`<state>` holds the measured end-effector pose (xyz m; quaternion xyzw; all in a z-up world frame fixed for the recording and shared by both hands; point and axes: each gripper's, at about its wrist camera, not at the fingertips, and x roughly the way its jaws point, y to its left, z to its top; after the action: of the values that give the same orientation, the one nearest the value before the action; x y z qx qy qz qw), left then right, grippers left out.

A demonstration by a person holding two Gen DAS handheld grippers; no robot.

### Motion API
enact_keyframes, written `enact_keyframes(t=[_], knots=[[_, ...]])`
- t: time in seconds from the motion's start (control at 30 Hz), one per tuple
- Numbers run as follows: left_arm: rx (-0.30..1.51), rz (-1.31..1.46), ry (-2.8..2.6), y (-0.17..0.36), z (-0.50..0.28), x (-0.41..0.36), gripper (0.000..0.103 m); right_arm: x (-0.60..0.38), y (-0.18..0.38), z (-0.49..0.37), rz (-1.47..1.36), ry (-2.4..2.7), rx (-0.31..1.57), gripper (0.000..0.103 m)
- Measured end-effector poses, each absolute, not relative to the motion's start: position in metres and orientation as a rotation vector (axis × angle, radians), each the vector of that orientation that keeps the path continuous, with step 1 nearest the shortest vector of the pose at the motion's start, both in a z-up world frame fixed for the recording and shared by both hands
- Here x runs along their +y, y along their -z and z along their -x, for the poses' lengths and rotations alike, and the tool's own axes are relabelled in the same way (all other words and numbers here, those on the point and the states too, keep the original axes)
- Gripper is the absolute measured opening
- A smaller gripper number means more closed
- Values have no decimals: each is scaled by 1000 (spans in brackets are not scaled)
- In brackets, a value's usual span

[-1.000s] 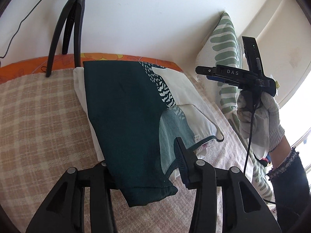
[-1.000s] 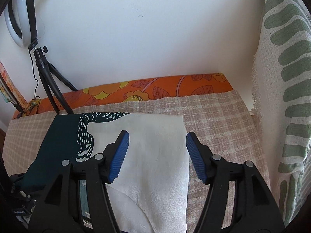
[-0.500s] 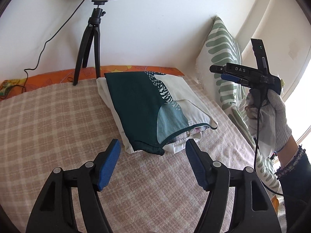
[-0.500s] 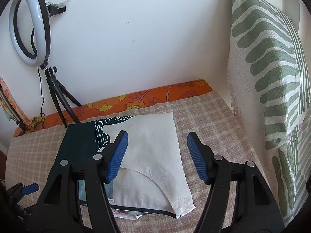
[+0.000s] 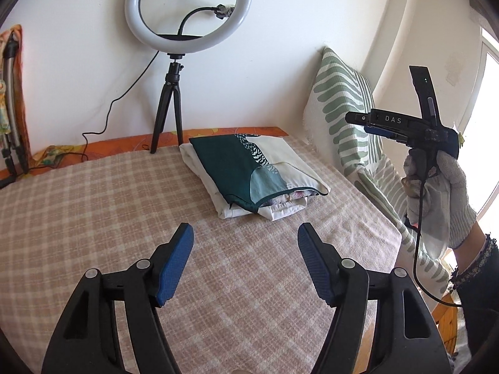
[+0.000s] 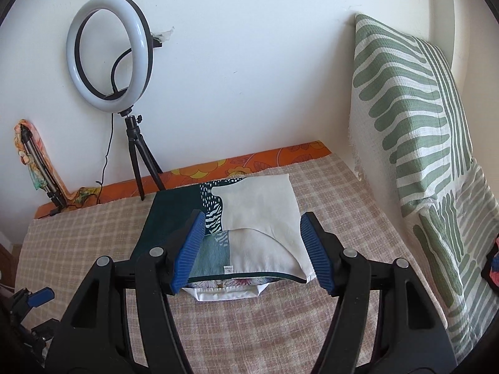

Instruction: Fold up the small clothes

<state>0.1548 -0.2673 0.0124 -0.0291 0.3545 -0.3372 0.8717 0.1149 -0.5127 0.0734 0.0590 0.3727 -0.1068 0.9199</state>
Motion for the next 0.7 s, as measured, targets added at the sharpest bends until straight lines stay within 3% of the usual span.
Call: enact_keyframes(t=[0.13, 0.27, 0.4, 0.53, 0.63, 0.7], knots=[[698, 49, 702, -22, -134, -249, 69, -486, -84, -87, -125, 209, 731, 67], [623, 17, 692, -29, -112, -233, 76, -459, -87, -58, -131, 206, 672, 82], [583, -32, 685, -28, -93, -224, 81, -435, -81, -37, -111, 220, 644, 82], [561, -48, 660, -25, -79, -216, 82, -416, -73, -19, -109, 240, 620, 94], [579, -47, 635, -26, -77, -214, 84, -404, -69, -11, -98, 270, 609, 95], [575, -57, 620, -28, -75, -213, 84, -398, -68, -7, -102, 265, 606, 101]])
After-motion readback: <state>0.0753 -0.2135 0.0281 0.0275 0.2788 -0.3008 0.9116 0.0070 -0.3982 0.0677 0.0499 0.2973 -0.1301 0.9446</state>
